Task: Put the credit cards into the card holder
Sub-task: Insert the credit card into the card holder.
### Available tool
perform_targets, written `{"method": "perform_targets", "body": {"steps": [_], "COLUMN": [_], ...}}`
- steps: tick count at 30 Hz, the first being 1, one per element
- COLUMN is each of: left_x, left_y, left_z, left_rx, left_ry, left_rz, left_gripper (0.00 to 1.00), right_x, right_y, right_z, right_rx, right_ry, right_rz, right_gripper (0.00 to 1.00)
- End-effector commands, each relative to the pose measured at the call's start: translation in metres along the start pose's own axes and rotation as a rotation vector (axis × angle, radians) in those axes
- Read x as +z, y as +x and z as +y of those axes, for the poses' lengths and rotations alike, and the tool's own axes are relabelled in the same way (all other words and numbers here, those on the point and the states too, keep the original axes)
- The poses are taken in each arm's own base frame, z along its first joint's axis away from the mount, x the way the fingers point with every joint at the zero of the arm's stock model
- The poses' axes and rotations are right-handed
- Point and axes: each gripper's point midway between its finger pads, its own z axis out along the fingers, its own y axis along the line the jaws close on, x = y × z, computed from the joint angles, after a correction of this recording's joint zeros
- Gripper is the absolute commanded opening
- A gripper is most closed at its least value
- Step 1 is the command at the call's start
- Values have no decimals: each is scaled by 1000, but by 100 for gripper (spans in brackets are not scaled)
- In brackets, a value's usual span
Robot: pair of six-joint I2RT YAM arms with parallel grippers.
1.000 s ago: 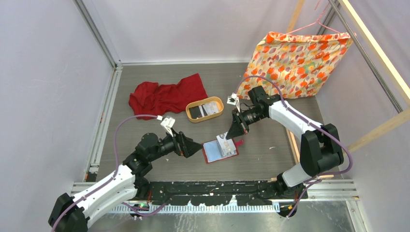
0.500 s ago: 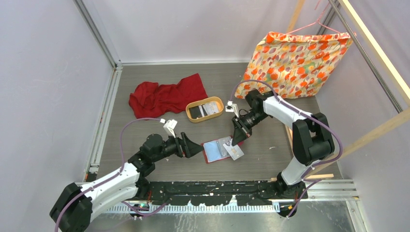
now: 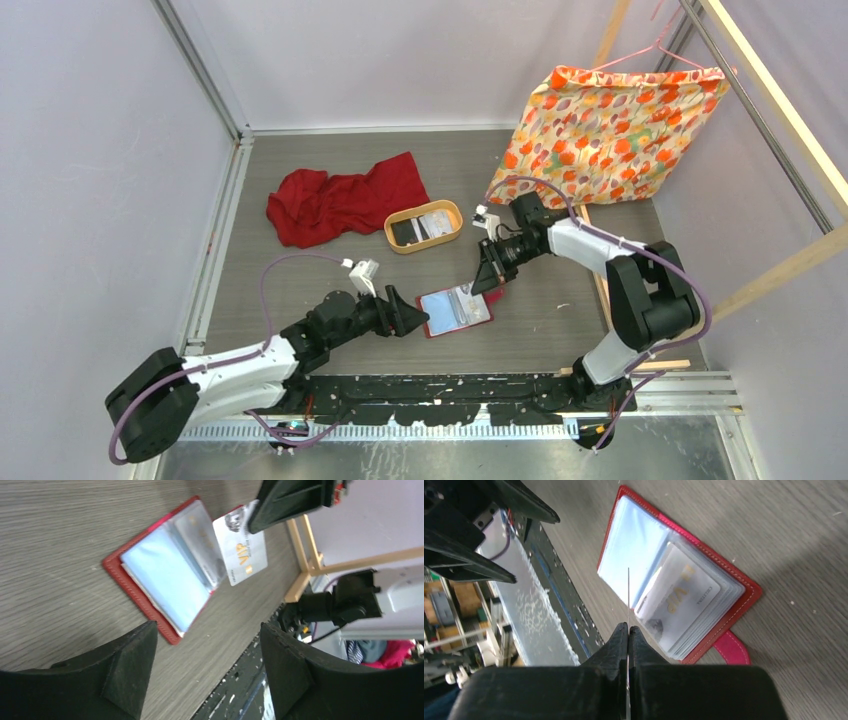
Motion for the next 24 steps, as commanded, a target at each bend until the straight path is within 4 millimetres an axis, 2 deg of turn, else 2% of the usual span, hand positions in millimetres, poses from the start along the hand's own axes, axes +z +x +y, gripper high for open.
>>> {"method": "perform_targets", "body": {"steps": [1, 7, 14, 20, 24], "left_x": [7, 13, 25, 40, 50], "left_y": [-16, -14, -13, -7, -2], "left_z": [11, 12, 4, -4, 0], "left_rx": [-45, -61, -47, -23, -14], "left_ry": [-60, -71, -32, 19, 14], "left_rz": [-101, -91, -70, -29, -12], "left_gripper": [72, 61, 38, 33, 30], "right_x": [-4, -4, 6, 12, 16], "right_y": [-46, -52, -46, -41, -38], "right_z": [3, -11, -19, -21, -21], "right_rx": [66, 122, 186, 221, 234], "right_ry": [40, 111, 105, 92, 90], "right_rz": [-238, -314, -304, -287, -278], "right_gripper": [1, 1, 1, 1, 1]}}
